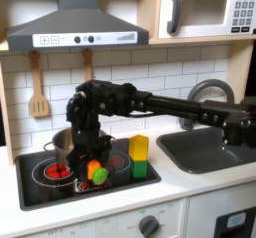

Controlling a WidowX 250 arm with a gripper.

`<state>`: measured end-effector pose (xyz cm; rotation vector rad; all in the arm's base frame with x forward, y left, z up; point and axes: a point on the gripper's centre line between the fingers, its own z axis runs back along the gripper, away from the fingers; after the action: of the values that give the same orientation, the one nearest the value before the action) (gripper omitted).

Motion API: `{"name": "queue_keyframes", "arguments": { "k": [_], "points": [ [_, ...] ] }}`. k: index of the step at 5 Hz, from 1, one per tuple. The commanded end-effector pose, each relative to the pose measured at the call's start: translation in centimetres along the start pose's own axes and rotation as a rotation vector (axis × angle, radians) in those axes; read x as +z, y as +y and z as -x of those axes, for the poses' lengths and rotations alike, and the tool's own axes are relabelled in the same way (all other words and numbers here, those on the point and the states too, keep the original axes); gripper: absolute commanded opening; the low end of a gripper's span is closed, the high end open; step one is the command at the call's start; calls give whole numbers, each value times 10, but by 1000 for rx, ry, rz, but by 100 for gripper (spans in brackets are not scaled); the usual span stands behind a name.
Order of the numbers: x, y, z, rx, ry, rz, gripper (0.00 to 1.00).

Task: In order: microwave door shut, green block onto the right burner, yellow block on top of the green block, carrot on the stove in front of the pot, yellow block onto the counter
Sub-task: 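Put the carrot on the stove in front of the pot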

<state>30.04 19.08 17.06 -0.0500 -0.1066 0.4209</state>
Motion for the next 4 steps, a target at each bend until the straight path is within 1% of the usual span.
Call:
{"name": "queue_keyframes", "arguments": {
  "k": [1,2,4],
  "points": [
    [-5,15,-8,45,4,-15,0],
    [-12,15,-17,57,6,-12,0],
    [-33,15,-35,89,30,-11,0]
  ]
}}
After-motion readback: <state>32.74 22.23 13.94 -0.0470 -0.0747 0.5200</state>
